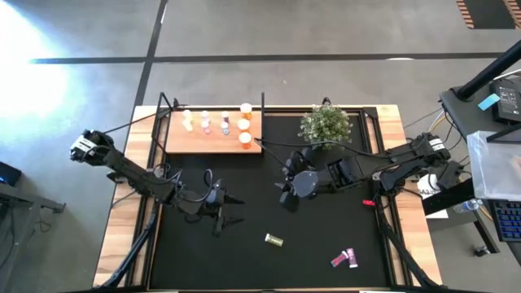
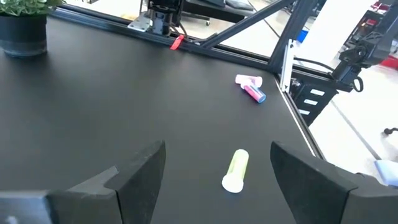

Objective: Pick and place medicine bottles onto shelf by color
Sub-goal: Put the yellow medicine bottle on the shelf aligned with the other yellow medicine bottles

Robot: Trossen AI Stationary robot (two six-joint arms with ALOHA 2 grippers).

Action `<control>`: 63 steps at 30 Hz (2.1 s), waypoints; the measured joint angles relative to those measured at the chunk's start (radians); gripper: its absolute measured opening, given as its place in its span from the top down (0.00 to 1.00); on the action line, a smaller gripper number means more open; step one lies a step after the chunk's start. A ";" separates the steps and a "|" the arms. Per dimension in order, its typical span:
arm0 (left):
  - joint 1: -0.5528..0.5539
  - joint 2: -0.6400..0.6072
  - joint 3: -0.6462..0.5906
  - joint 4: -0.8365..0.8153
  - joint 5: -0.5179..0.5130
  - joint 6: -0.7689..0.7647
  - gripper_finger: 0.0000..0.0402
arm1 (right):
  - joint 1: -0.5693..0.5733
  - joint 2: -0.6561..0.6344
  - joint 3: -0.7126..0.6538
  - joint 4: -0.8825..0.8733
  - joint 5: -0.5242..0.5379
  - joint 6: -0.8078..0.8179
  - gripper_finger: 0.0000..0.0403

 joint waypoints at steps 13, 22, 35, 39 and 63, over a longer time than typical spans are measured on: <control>-0.050 0.013 -0.004 -0.001 0.001 0.000 0.32 | 0.103 0.172 -0.139 0.123 -0.179 0.031 0.42; -0.054 0.013 -0.002 0.000 0.001 -0.001 0.32 | 0.150 0.291 -0.130 0.100 -0.259 -0.018 0.42; -0.078 0.009 -0.006 -0.003 0.028 -0.054 0.32 | 0.214 0.364 -0.128 0.209 -0.233 0.172 0.42; -0.095 0.009 -0.006 -0.011 0.031 -0.054 0.32 | 0.242 0.400 -0.128 0.213 -0.187 0.217 0.42; -0.114 0.009 -0.010 -0.010 0.038 -0.054 0.32 | 0.308 0.539 -0.127 0.344 -0.081 0.206 0.51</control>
